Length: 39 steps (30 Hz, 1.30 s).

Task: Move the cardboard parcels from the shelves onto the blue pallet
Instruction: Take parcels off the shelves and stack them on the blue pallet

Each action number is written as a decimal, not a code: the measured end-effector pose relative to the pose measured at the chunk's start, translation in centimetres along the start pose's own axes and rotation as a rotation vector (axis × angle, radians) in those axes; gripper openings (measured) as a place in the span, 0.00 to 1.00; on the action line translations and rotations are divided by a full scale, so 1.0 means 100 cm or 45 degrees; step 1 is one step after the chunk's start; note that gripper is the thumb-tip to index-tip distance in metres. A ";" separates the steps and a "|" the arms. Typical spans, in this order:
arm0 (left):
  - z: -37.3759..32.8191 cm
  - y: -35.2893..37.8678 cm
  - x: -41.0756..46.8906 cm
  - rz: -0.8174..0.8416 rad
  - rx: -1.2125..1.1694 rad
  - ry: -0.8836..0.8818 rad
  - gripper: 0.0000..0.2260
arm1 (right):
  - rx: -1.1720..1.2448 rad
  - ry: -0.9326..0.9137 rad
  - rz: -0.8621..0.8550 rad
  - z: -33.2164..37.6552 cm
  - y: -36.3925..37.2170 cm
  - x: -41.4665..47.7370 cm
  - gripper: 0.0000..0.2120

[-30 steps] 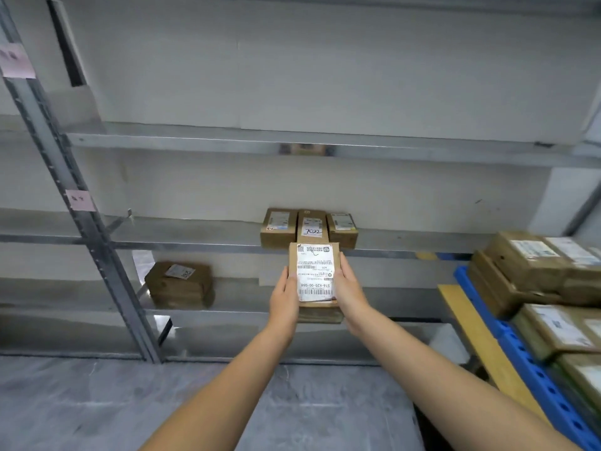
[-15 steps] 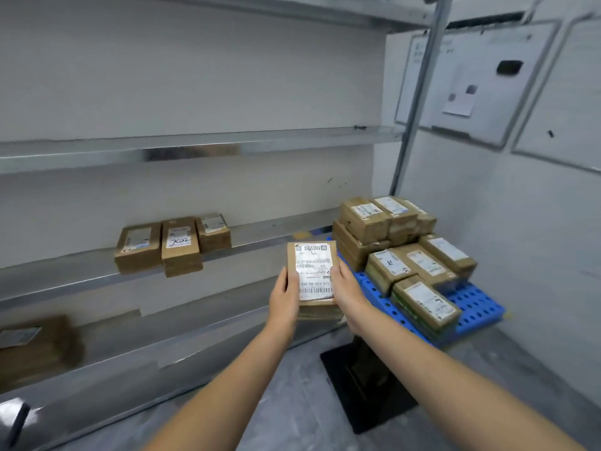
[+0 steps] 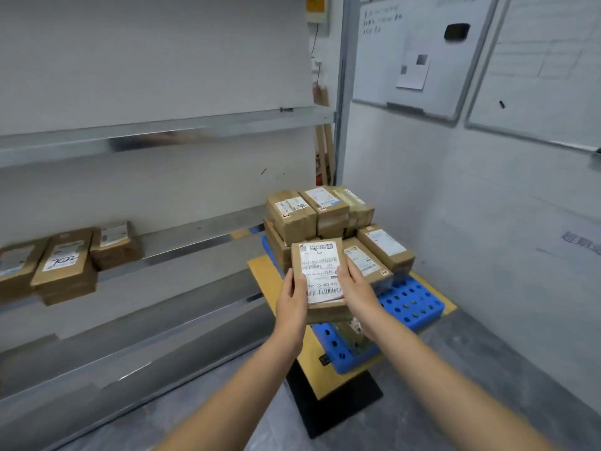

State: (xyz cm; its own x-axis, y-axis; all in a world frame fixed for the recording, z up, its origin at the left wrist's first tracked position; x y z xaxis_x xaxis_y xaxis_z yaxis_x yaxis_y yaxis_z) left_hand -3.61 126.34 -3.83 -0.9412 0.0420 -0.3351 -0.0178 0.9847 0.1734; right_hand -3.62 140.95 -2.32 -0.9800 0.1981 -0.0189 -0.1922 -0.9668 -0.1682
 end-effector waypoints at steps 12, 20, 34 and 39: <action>0.023 0.036 0.083 -0.065 -0.038 -0.056 0.19 | 0.079 0.054 0.104 -0.058 -0.016 0.088 0.22; 0.044 0.028 0.152 -0.155 -0.128 -0.027 0.23 | 0.009 0.063 0.232 -0.083 -0.001 0.157 0.22; 0.069 0.031 0.208 -0.266 -0.169 -0.159 0.23 | 0.058 0.178 0.375 -0.118 0.010 0.219 0.21; 0.071 0.033 0.211 -0.322 -0.178 -0.160 0.23 | 0.043 0.172 0.430 -0.123 0.014 0.228 0.21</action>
State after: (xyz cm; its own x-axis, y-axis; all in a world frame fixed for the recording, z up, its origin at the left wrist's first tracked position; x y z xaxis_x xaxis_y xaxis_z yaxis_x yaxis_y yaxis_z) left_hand -21.12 131.69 -16.86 -0.8523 -0.1724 -0.4938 -0.3005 0.9342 0.1924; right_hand -25.61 146.10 -15.07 -0.9733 -0.1158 -0.1981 0.1371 -0.9857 -0.0979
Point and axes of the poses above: each hand's wrist, its own x-axis towards the middle knuckle, its own y-axis out of the palm, z = x × y, the point moved 9 cm from there along x, towards the middle knuckle, and after that the axes turned 9 degrees about -y, right-handed, at the moved point
